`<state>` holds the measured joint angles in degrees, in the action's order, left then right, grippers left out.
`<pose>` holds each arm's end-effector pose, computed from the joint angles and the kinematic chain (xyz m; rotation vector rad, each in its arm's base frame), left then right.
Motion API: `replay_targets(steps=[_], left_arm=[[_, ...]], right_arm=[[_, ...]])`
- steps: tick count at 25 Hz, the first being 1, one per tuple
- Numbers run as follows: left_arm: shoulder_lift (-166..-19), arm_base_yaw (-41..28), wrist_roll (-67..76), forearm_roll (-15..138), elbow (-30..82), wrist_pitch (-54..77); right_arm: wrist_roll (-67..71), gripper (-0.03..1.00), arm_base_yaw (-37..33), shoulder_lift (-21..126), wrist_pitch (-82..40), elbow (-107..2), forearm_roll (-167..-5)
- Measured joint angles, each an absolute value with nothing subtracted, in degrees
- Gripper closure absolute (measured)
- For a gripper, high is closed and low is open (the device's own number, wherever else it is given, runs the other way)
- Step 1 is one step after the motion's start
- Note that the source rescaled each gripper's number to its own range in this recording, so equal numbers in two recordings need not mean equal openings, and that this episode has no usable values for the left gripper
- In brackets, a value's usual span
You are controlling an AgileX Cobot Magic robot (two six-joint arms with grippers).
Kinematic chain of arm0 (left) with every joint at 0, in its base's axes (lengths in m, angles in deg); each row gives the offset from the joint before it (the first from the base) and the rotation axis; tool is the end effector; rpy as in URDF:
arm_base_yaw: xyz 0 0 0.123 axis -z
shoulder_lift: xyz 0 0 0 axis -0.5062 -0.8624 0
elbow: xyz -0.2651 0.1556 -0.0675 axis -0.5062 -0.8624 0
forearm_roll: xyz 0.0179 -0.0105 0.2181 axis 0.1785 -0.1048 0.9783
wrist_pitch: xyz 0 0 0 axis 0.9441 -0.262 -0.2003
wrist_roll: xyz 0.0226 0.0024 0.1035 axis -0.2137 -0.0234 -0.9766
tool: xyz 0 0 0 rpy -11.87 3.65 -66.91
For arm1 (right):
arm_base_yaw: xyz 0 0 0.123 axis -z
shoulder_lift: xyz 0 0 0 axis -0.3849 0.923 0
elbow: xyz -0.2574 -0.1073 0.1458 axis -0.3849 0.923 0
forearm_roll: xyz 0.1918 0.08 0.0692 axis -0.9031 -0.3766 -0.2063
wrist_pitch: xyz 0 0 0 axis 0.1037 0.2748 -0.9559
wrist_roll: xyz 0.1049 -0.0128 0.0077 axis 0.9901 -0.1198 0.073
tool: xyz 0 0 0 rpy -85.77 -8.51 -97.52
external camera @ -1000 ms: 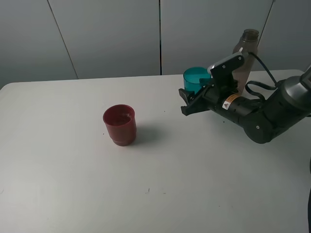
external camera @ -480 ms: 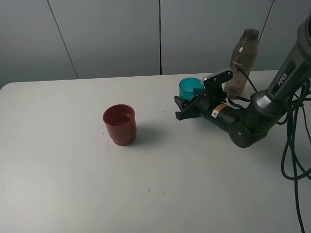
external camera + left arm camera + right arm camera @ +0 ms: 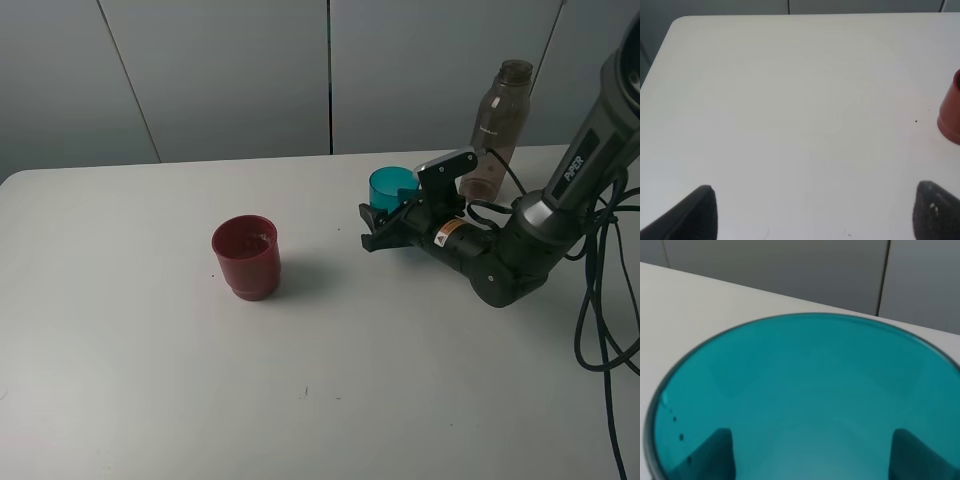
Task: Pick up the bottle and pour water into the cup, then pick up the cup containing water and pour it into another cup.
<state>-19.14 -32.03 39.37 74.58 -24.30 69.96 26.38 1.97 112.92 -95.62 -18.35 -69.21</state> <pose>-0.0537 -0.0029 0.2547 -0.0432 2.0541 -0.0091 0.3650 0.1528 0.0787 -0.4657 1.8295 0.3461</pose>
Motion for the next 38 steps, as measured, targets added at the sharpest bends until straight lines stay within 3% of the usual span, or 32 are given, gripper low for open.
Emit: replay_targets(steps=[7, 9, 11, 12, 13, 22, 28, 38], left_arm=[[-19.1, -32.0, 39.4, 74.6, -24.3, 70.0], [-19.1, -32.0, 39.4, 74.6, -24.3, 70.0], [-19.1, -32.0, 39.4, 74.6, -24.3, 70.0], [-19.1, -32.0, 39.4, 74.6, -24.3, 70.0], [-19.1, -32.0, 39.4, 74.6, -24.3, 70.0], [-19.1, -32.0, 39.4, 74.7, -24.3, 70.0], [-19.1, -32.0, 39.4, 74.7, -24.3, 70.0], [-19.1, -32.0, 39.4, 74.7, -24.3, 70.0]], right_arm=[[26.6, 0.92, 2.0, 112.9, -95.6, -18.4, -67.0], [26.8, 0.57, 2.0, 112.9, -95.6, -18.4, -66.4], [27.2, 0.14, 2.0, 112.4, -95.6, -18.2, -66.3], [27.4, 0.04, 2.0, 112.0, -95.5, -17.9, -66.3], [27.5, 0.01, 2.0, 111.6, -95.5, -17.4, -66.3], [27.6, -0.03, 2.0, 100.7, -83.6, -8.2, -66.3], [29.8, -0.03, 2.0, 86.2, -62.4, -2.7, -66.7], [31.5, -0.03, 2.0, 45.5, -21.3, -2.4, -68.1]])
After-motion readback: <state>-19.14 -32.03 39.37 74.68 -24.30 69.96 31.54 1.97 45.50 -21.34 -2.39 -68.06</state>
